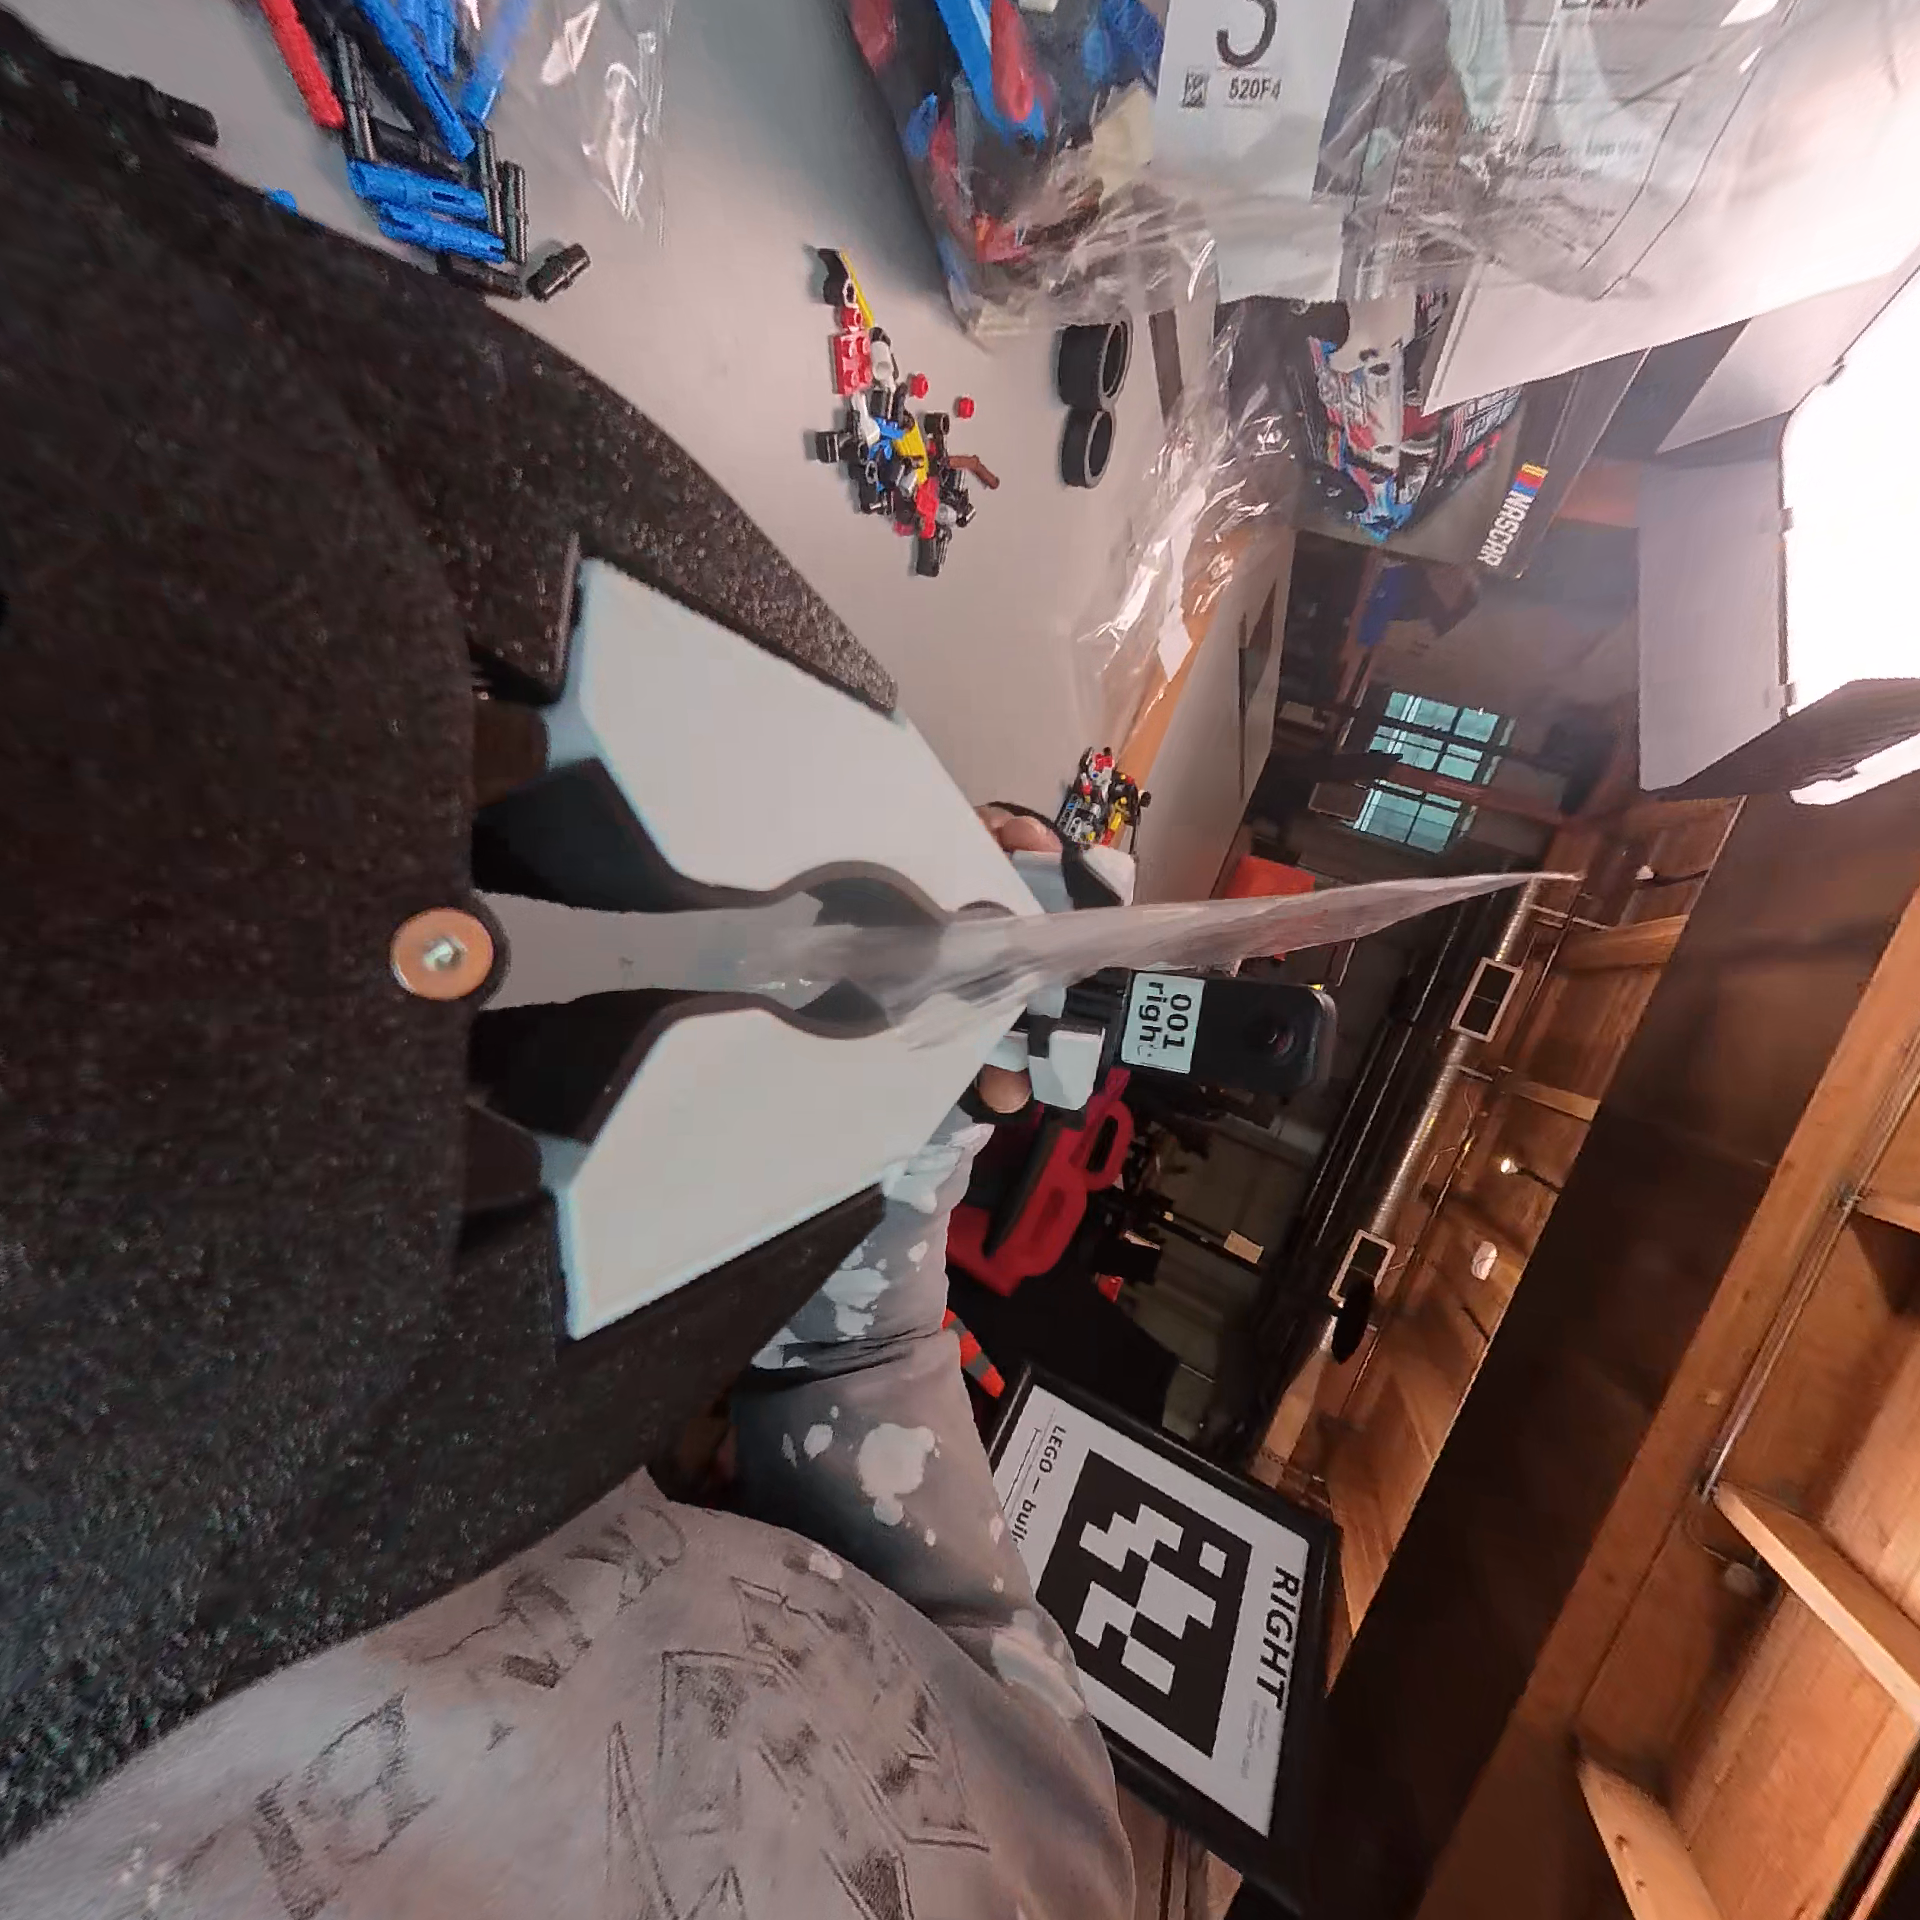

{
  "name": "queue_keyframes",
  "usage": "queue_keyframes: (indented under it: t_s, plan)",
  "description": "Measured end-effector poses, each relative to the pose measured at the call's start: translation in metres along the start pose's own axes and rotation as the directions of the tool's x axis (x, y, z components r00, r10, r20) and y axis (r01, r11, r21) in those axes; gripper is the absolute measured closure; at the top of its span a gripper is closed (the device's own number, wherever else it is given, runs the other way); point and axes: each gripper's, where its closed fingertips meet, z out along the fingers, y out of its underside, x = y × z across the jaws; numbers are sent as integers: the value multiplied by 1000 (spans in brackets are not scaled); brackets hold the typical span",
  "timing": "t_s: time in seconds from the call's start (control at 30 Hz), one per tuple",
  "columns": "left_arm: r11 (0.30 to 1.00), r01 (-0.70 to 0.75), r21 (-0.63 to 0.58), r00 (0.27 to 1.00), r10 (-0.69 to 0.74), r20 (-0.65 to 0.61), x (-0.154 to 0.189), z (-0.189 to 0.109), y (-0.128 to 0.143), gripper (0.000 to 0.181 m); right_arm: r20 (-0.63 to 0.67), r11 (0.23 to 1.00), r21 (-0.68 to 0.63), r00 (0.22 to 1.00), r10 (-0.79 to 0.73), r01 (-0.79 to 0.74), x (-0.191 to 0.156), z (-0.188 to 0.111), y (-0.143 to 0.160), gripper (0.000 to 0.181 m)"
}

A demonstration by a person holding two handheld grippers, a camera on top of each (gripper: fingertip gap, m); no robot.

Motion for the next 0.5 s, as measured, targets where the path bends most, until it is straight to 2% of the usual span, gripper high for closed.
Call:
queue_keyframes:
  t_s: [0.1,0.2,0.27,0.33,0.43,0.5]
  plan:
    - [1000,-7,20,1000,8,-30,7,3,-1,181,-14,999,28,1000,21,-21,1,7,-1,153]
    - [1000,-26,1,1000,26,-17,7,7,5,181,51,993,59,994,98,-101,-5,7,-5,168]
    - [999,-36,-11,999,36,-3,5,8,7,181,63,993,61,993,99,-102,-8,5,-5,181]
    - [999,-30,-38,1000,30,-7,4,8,11,180,82,995,43,993,82,-85,-11,3,-4,181]
    - [989,-13,-145,1000,10,-25,3,5,21,158,93,998,-31,994,56,-53,-10,-5,-2,181]
    - [980,-42,-194,999,38,-23,2,0,24,155,69,997,-74,998,15,-10,-5,-12,1,181]
